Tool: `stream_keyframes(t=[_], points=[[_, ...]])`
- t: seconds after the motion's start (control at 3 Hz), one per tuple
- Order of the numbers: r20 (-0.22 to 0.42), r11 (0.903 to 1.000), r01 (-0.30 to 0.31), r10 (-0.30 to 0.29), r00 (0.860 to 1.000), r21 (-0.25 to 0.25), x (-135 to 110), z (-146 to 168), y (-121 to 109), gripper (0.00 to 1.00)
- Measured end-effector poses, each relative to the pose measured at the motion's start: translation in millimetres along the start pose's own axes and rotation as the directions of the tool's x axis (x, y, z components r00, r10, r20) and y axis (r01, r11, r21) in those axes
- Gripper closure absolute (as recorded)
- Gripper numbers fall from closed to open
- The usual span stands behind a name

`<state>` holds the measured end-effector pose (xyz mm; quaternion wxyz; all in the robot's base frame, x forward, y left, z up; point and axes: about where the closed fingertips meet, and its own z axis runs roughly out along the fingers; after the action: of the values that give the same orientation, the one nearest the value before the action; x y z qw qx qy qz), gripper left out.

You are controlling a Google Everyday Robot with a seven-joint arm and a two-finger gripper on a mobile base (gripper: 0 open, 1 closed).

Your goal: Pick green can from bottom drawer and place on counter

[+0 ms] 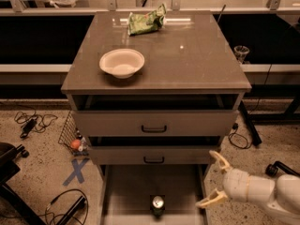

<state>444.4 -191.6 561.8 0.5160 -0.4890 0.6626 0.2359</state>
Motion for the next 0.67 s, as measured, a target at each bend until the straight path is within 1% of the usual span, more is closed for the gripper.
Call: stream_keyframes(t=[0.33, 0.67], points=[[-0.006, 0.9985, 0.002, -0.003, 1.0, -0.054, 56, 49, 34, 0.0], [-0.021, 0.993, 0.002, -0.004, 1.0, -0.118, 111, 113, 54, 0.0]])
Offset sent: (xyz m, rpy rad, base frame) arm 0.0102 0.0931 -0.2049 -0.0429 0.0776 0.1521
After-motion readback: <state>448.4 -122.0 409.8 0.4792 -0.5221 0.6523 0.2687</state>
